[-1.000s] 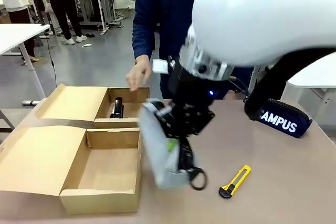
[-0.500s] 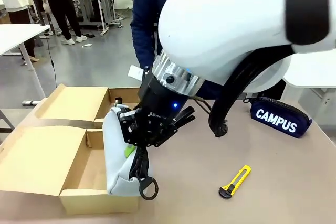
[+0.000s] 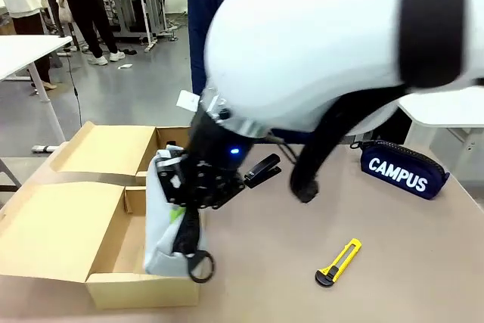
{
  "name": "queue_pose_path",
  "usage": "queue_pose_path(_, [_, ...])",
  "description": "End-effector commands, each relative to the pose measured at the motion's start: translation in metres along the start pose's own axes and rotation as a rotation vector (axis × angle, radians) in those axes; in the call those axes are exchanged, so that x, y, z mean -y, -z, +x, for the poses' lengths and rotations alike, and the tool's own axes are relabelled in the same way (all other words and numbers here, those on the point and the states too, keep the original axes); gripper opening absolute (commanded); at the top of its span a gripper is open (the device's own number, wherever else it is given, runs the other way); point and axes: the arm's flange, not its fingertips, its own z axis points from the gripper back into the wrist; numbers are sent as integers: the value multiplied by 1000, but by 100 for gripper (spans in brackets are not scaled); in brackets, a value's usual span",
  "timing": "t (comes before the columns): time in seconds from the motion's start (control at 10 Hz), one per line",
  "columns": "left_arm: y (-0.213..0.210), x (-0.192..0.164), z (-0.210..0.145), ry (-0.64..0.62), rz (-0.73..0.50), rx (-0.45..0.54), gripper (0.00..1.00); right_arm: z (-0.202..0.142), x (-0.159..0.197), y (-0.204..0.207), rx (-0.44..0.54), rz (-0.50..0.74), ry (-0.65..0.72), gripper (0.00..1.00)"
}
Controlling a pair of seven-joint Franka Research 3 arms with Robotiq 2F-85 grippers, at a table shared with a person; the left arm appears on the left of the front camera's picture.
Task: Place items inside the box.
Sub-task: Pick up a Pencil pouch or Stapler and place it inside the Mailer Box closest to the robot.
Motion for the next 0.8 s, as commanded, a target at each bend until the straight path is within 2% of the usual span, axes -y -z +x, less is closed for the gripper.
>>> queue_pose_path(0.0, [1,2,1,19,-24,13,100,29,-53,17,11,-73,115,10])
queue_pose_path(0.2, [1,2,1,19,-24,13,100,48,-74,38,-36,-118,115,10])
queue_pose_path(0.7, [1,2,1,19,-24,13,100,82,-78,85,-47,-158,157,10])
